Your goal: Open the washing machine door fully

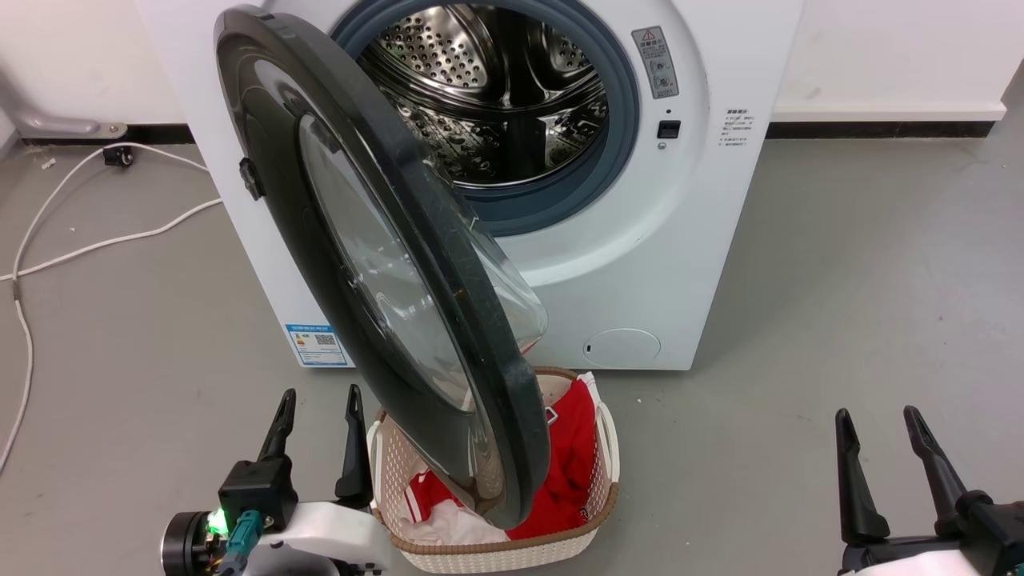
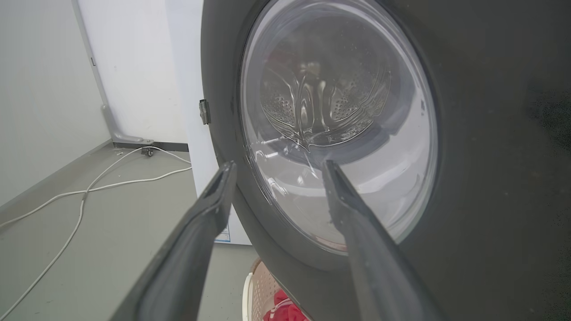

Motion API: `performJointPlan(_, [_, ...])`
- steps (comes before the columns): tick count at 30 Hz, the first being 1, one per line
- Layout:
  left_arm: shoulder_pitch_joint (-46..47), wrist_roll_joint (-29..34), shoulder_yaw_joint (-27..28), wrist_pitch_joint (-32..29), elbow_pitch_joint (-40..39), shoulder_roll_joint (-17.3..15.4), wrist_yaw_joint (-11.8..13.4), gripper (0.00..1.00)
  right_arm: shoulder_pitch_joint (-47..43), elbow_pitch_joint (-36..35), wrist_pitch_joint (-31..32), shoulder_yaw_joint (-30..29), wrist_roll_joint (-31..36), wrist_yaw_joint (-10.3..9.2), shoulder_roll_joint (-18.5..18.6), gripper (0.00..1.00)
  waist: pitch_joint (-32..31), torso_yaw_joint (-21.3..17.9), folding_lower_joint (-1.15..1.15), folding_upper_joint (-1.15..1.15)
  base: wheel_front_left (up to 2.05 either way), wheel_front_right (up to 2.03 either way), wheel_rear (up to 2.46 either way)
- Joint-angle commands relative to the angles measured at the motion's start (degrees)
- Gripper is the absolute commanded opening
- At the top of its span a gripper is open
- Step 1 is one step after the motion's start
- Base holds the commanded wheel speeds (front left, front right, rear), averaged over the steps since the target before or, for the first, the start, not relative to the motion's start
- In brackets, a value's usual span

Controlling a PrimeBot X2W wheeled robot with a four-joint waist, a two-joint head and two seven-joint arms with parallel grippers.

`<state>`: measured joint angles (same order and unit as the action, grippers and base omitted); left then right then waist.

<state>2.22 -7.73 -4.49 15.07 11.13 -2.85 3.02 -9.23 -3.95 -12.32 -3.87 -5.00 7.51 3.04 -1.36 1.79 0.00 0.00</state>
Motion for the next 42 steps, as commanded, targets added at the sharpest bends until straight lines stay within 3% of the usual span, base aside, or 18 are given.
performJointPlan(1, [-0.7, 0.3, 0.2, 0.2, 0.0, -0.1, -0.3, 1.0, 0.3, 0.1, -0.2, 0.0, -0.4, -0.04, -0.3, 1.0, 0.0, -0.1, 0.0, 0.0, 0.0, 0.0, 0.0])
performJointPlan(9, [-0.7, 0.0, 0.3, 0.2, -0.1, -0.1, -0.2, 1.0, 0.5, 0.3, -0.2, 0.3, -0.5, -0.04, -0.3, 1.0, 0.0, -0.2, 0.0, 0.0, 0.0, 0.0, 0.0])
performJointPlan(10, [-0.7, -0.1, 0.4, 0.2, -0.1, -0.1, -0.2, 0.51, 0.5, 0.2, -0.2, 0.4, -0.5, -0.04, -0.3, 1.0, 0.0, -0.2, 0.0, 0.0, 0.0, 0.0, 0.0])
performJointPlan(11, [-0.7, -0.1, 0.4, 0.2, -0.2, -0.1, -0.2, 0.2, 0.5, 0.2, -0.2, 0.5, -0.5, -0.04, -0.3, 1.0, 0.0, -0.2, 0.0, 0.0, 0.0, 0.0, 0.0])
performJointPlan(12, [-0.8, -0.1, 0.4, 0.2, -0.2, -0.1, -0.2, 0.0, 0.5, 0.2, -0.2, 0.5, -0.4, -0.04, -0.3, 1.0, 0.0, -0.3, 0.0, 0.0, 0.0, 0.0, 0.0])
performJointPlan(25, [0.2, -0.4, 1.0, 0.2, -3.4, -0.1, -0.3, 0.0, 0.5, 0.4, -0.5, 0.8, -0.8, -0.04, -0.3, 1.0, 0.2, -0.1, 0.0, 0.0, 0.0, 0.0, 0.0])
performJointPlan(42, [3.8, 1.6, 0.9, 0.1, -23.8, -0.1, 0.3, 0.0, 0.7, 0.9, -0.8, 0.3, -1.1, -0.04, -0.3, 1.0, 0.0, 0.4, 0.0, 0.0, 0.0, 0.0, 0.0])
